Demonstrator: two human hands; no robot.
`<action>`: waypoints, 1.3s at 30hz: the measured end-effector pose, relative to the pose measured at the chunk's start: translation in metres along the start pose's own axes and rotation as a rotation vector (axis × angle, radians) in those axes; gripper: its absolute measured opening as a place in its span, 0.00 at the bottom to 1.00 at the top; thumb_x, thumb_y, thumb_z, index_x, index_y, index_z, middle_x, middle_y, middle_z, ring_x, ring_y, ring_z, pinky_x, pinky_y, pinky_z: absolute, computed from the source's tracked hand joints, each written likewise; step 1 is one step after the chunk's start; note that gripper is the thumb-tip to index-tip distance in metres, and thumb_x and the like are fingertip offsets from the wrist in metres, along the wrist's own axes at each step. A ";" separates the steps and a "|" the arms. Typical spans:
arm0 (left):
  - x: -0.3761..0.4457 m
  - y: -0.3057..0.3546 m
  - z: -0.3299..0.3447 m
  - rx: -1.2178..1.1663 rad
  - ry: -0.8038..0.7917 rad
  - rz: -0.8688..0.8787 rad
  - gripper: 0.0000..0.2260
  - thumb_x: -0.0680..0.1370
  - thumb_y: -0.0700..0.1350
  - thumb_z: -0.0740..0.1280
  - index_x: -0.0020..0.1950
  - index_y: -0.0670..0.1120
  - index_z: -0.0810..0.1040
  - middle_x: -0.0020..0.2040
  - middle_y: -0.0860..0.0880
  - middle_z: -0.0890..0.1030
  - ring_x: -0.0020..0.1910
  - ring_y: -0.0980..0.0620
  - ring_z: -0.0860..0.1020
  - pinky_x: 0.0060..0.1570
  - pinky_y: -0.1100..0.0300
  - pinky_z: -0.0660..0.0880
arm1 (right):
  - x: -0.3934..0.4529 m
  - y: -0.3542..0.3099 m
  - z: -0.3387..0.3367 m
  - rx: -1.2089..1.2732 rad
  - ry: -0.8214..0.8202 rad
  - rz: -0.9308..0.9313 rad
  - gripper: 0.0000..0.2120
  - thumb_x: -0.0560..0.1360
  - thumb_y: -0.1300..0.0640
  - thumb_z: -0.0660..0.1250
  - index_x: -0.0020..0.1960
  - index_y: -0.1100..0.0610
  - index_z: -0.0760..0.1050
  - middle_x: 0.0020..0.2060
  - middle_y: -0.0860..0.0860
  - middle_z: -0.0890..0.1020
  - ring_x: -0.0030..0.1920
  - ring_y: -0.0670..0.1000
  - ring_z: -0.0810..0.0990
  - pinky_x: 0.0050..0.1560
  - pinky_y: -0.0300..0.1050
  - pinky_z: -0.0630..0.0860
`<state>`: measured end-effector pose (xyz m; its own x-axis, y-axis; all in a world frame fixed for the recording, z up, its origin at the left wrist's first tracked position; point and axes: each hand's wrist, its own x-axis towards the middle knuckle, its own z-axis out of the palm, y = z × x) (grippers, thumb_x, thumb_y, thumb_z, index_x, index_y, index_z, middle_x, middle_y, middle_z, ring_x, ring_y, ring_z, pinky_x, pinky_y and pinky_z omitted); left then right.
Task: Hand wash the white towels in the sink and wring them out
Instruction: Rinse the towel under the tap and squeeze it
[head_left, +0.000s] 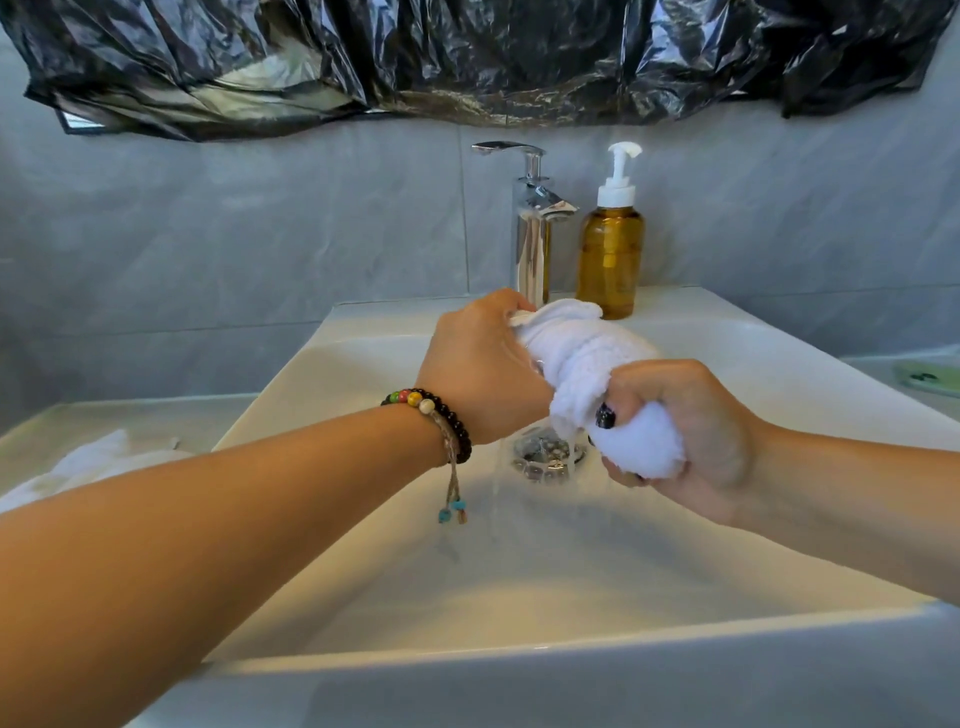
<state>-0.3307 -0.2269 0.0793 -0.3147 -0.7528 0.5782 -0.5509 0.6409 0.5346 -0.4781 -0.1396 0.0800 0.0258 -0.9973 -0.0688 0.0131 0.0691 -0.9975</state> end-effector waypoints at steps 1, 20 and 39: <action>0.001 0.001 0.002 -0.033 0.008 -0.033 0.16 0.67 0.47 0.78 0.47 0.51 0.74 0.38 0.56 0.78 0.36 0.57 0.76 0.34 0.71 0.68 | 0.001 -0.001 0.000 0.016 0.011 -0.015 0.15 0.56 0.61 0.63 0.42 0.60 0.76 0.38 0.55 0.72 0.30 0.50 0.69 0.30 0.43 0.59; 0.011 0.003 -0.009 0.191 -0.307 -0.110 0.42 0.63 0.49 0.83 0.71 0.48 0.64 0.63 0.49 0.69 0.55 0.53 0.71 0.55 0.61 0.71 | 0.037 0.002 -0.028 -0.665 0.040 -0.102 0.16 0.68 0.60 0.75 0.55 0.58 0.77 0.44 0.51 0.79 0.44 0.50 0.76 0.46 0.43 0.75; 0.006 0.012 -0.037 -0.686 0.098 -0.792 0.07 0.78 0.38 0.65 0.50 0.36 0.81 0.39 0.42 0.80 0.33 0.49 0.77 0.26 0.64 0.76 | 0.027 -0.013 -0.043 -0.470 0.169 -0.088 0.29 0.70 0.61 0.75 0.66 0.47 0.69 0.60 0.48 0.75 0.58 0.53 0.75 0.46 0.45 0.79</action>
<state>-0.3103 -0.2186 0.1121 0.0250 -0.9980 -0.0575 -0.0062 -0.0577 0.9983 -0.5207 -0.1688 0.0904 -0.1181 -0.9916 0.0529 -0.4445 0.0052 -0.8957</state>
